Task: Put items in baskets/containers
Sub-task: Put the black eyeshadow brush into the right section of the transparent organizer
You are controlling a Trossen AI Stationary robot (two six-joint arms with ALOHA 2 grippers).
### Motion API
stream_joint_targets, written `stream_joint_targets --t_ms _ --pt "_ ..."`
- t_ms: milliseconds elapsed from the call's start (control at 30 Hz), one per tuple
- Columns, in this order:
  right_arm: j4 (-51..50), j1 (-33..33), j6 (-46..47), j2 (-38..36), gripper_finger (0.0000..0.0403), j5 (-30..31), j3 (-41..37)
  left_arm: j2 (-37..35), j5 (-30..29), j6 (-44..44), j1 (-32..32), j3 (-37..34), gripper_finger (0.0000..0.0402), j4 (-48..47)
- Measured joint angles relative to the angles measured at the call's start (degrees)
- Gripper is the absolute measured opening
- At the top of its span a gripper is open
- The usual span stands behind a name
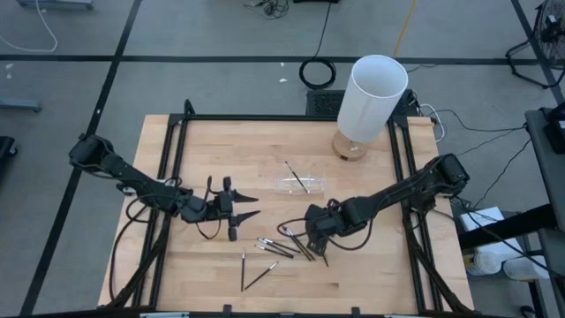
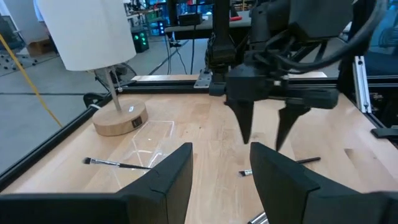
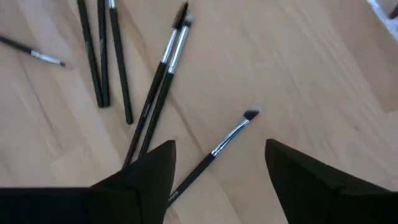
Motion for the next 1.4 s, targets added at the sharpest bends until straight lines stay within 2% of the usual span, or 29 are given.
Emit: stream_joint_targets --t_ms 133,333,533,1067,1200,1400 --pt "0.7 -0.2 1.5 1.6 0.0229 1.0 0.0 0.0 0.0 0.1 0.0 0.0 0.0170 0.2" --pt "1.5 -0.2 3.0 6.1 0.0220 -3.1 0.0 0.0 0.0 0.3 0.0 0.0 0.0170 0.2" --pt "-1.0 -1.0 4.4 9.0 0.0220 -1.8 0.0 0.0 0.0 0.9 0.0 0.0 0.0170 0.2" --pt "-3.0 -0.3 0.7 14.3 0.0216 -2.8 0.1 0.0 -0.1 0.8 0.0 0.0 0.0170 0.3" --pt "-3.3 -0.2 -0.6 14.5 0.0192 -3.0 0.1 0.0 -0.1 0.7 0.0 0.0 0.0170 0.3" --pt "-3.0 0.2 -1.6 14.6 0.0125 -3.4 0.0 0.0 -0.1 0.2 0.0 0.0 0.0170 0.3"
